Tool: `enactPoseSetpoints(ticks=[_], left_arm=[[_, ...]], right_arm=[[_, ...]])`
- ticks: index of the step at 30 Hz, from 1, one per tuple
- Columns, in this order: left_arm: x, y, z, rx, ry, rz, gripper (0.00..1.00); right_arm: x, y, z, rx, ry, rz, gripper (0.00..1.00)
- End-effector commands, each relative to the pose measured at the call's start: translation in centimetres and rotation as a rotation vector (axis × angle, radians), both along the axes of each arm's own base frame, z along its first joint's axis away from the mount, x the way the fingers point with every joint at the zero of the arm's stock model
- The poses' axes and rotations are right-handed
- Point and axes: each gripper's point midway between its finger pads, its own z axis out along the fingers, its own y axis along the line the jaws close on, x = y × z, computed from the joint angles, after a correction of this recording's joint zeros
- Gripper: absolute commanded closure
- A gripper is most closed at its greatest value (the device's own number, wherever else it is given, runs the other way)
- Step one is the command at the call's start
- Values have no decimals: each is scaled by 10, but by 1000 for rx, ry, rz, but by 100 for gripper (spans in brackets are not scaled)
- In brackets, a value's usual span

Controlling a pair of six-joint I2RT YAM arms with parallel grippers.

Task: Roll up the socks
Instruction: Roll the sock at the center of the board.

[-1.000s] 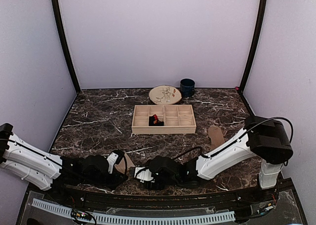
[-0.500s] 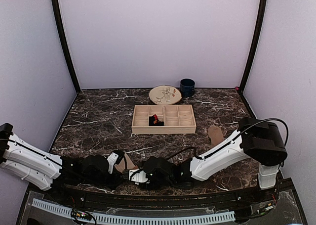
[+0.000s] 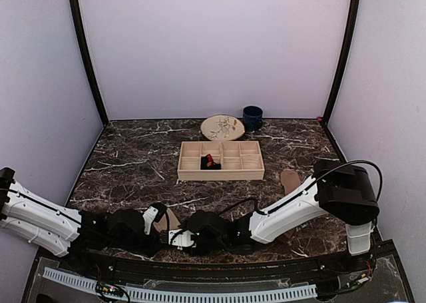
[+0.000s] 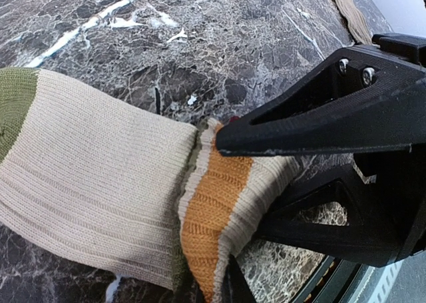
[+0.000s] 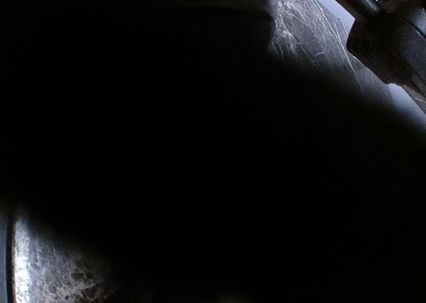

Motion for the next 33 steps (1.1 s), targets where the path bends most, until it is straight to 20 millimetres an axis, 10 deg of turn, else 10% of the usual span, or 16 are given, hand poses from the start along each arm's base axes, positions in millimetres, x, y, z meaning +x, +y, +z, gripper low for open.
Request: enactPoseSetpoints(ticks=[1,13,21,33], left_arm=[[-11,18,-20,80,52,-18,100],[-8,24,-17,73,36,10,100],[11,37,-1,50,-24,151,68],[30,46,19,50,-98,265,52]], right_arm=[[-2,-8,-29,-83,87,19,55],[-1,-6,-42,-121,249,23,76],[1,-8,-47,-138,303,6,85],[-4,-10,-49,-172,422,-14,90]])
